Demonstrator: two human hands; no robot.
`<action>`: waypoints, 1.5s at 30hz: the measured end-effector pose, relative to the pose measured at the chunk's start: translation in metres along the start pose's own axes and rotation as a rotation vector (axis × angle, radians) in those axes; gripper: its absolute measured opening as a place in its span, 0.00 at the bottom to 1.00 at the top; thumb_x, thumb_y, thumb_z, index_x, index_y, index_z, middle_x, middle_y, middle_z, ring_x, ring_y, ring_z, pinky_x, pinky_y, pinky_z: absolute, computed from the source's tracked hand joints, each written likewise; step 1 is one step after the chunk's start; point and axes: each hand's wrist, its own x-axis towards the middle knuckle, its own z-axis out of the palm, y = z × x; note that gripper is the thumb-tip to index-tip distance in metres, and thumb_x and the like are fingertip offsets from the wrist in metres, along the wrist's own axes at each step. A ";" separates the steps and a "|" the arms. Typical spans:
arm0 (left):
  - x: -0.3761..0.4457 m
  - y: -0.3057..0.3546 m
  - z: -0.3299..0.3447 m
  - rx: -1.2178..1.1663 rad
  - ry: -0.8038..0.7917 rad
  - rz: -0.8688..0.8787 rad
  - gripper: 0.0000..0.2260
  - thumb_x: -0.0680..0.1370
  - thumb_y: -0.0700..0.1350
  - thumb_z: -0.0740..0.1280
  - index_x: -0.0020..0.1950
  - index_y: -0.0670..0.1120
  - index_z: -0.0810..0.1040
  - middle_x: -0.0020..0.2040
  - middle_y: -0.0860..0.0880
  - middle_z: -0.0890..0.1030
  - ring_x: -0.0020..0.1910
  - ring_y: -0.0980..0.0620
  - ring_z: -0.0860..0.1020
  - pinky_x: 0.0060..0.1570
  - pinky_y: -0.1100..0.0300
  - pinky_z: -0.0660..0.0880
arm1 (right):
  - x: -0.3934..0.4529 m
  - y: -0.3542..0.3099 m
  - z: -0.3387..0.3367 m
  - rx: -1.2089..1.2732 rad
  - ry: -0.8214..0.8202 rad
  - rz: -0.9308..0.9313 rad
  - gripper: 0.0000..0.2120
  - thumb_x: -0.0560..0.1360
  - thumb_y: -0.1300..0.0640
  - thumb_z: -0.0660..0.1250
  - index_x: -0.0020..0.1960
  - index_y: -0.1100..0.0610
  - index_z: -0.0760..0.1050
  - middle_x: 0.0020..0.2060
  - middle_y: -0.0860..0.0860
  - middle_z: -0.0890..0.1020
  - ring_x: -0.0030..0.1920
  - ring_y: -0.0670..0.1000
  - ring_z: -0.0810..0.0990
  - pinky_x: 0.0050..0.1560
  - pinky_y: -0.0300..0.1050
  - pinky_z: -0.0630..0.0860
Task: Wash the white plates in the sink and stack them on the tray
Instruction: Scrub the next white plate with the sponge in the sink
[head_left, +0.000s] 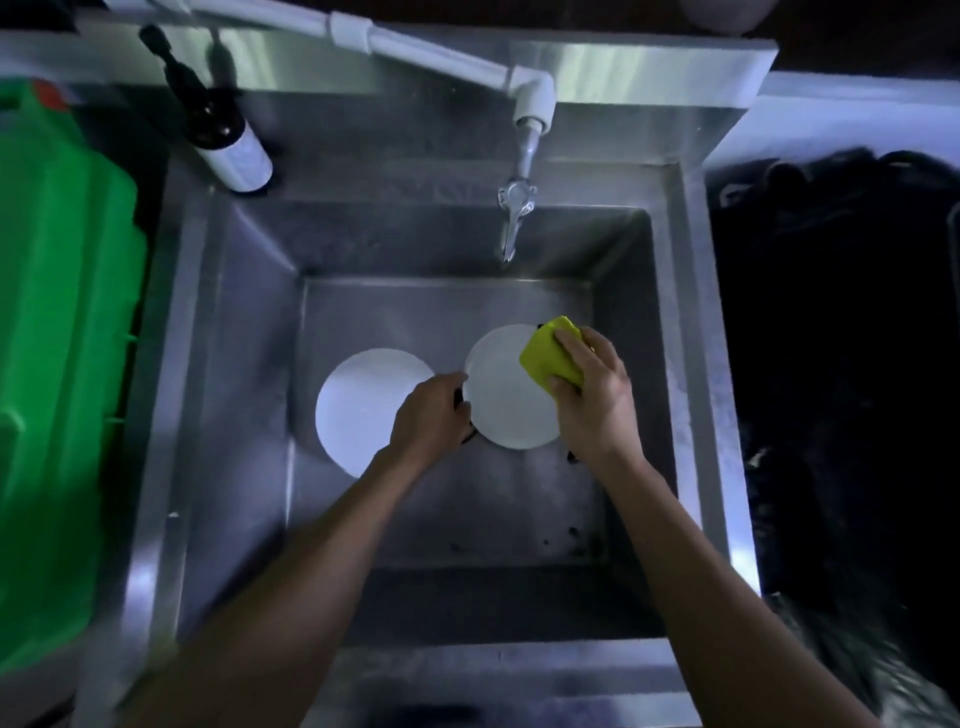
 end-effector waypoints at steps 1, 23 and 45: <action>0.010 -0.003 0.006 -0.010 -0.010 -0.023 0.15 0.75 0.43 0.62 0.59 0.51 0.81 0.55 0.51 0.84 0.55 0.47 0.80 0.53 0.51 0.78 | 0.005 0.007 0.007 -0.001 -0.017 0.009 0.27 0.73 0.70 0.68 0.71 0.58 0.74 0.69 0.57 0.72 0.63 0.63 0.73 0.63 0.51 0.71; 0.109 -0.034 0.085 -0.140 -0.008 -0.277 0.25 0.78 0.44 0.69 0.75 0.43 0.71 0.73 0.43 0.74 0.71 0.44 0.72 0.67 0.57 0.67 | 0.046 0.103 0.070 0.024 -0.127 0.101 0.27 0.73 0.67 0.69 0.71 0.57 0.73 0.70 0.56 0.70 0.68 0.59 0.71 0.64 0.48 0.71; 0.084 -0.013 0.085 -0.343 0.029 -0.487 0.14 0.74 0.37 0.66 0.59 0.46 0.76 0.59 0.45 0.80 0.59 0.43 0.77 0.49 0.58 0.69 | 0.001 0.098 0.049 0.043 -0.136 0.196 0.26 0.75 0.65 0.69 0.72 0.55 0.72 0.72 0.54 0.70 0.71 0.57 0.69 0.68 0.52 0.71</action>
